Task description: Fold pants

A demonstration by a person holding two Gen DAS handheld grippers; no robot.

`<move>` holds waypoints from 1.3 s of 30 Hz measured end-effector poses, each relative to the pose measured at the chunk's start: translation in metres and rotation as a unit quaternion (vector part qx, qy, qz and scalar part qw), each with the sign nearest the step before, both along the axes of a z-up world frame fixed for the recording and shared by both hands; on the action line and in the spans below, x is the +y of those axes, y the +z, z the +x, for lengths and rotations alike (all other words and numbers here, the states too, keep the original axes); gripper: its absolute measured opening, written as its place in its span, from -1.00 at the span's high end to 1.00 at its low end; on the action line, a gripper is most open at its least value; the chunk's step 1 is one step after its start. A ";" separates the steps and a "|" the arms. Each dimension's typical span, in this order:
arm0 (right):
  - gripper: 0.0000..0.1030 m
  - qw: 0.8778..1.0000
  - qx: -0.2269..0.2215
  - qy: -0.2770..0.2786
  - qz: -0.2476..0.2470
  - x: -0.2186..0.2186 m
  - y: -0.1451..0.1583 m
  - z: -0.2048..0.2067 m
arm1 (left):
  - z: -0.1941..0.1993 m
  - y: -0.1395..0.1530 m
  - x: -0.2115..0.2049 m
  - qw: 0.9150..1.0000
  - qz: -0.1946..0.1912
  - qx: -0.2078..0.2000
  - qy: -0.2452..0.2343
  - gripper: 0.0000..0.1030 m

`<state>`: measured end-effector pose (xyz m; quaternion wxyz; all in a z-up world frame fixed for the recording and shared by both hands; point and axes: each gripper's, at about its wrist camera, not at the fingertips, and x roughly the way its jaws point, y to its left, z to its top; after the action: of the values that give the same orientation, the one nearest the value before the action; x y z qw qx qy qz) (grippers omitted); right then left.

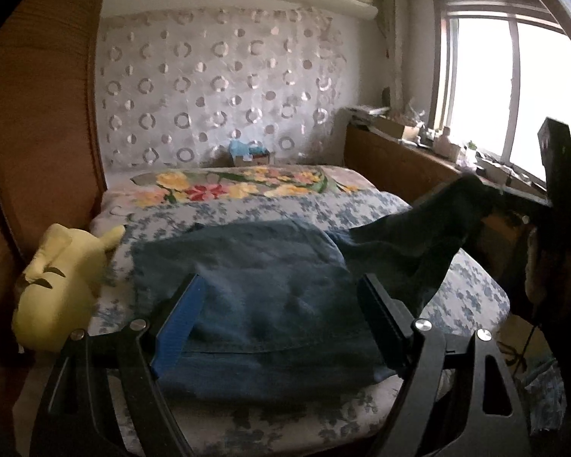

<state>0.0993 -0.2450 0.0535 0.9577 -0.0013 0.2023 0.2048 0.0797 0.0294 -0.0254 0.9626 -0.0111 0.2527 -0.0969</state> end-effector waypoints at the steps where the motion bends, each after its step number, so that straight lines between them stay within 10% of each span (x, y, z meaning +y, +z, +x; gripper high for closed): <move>1: 0.80 1.000 -0.007 0.017 -0.002 0.013 0.007 0.000 | -0.002 0.003 0.004 1.000 0.000 -0.003 0.003 -0.62; 10: 0.71 0.988 0.006 0.151 -0.025 0.122 0.020 -0.002 | -0.017 0.010 0.043 0.999 -0.007 -0.016 0.039 -0.62; 15: 0.06 0.990 0.027 0.135 -0.043 0.127 0.002 0.006 | -0.016 0.004 0.053 0.999 -0.011 -0.009 0.047 -0.62; 34: -0.03 0.996 0.065 0.037 -0.050 0.100 -0.012 -0.039 | 0.016 -0.036 0.052 0.998 -0.001 0.045 0.040 -0.61; 39: -0.07 0.995 0.086 0.022 -0.052 0.106 -0.016 -0.043 | 0.033 -0.057 0.051 0.996 0.012 0.083 0.024 -0.34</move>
<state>0.0562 -0.1386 0.0378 0.9305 -0.0381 0.2943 0.2148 0.1123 0.0808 -0.0822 0.9405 -0.0136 0.3323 -0.0695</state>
